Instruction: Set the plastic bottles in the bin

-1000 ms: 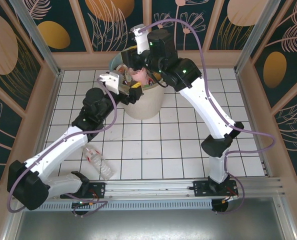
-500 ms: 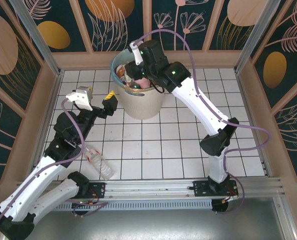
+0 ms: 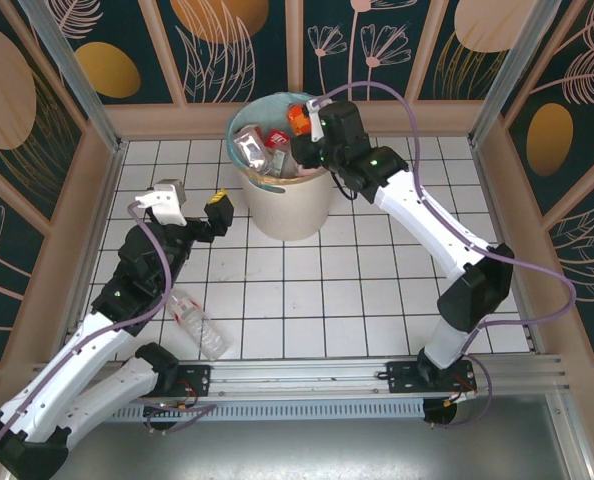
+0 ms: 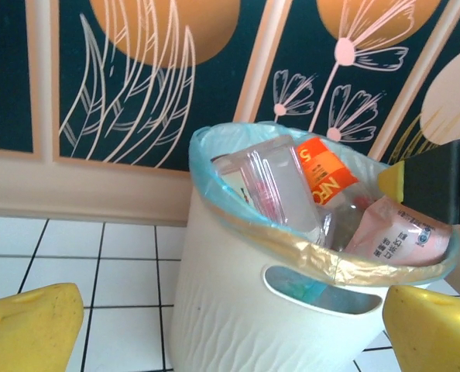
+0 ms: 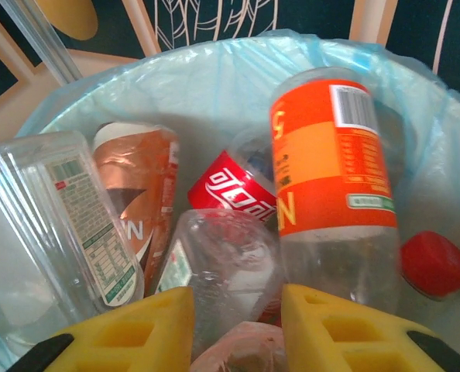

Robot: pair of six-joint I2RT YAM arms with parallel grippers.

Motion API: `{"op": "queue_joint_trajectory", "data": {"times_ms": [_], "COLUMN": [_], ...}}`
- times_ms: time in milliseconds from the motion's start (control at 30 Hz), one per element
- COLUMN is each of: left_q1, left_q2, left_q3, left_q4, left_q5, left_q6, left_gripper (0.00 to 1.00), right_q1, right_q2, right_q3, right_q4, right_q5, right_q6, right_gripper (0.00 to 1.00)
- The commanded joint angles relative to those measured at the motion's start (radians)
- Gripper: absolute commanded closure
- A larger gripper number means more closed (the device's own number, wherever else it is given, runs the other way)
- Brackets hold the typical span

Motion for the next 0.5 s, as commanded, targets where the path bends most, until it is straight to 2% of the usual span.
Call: {"op": "queue_joint_trajectory", "data": {"times_ms": [0, 300, 467], "left_q1": [-0.003, -0.003, -0.003], "left_q2": [0.017, 0.034, 0.031], "left_q3": [0.038, 0.097, 0.100], "left_q4": [-0.076, -0.219, -0.264], "left_q5": [-0.080, -0.129, -0.134], "left_q6": [-0.055, -0.116, -0.143], "left_gripper": [0.02, 0.01, 0.01], "right_q1": [0.002, -0.023, -0.034], "right_q2": [0.068, 0.133, 0.147], "right_q3": [-0.012, 0.087, 0.052], "right_q4": [-0.064, -0.099, -0.078], "right_q5": [-0.042, -0.053, -0.100], "right_q6": [0.014, -0.012, -0.005], "right_gripper": [0.64, 0.64, 0.64]}}
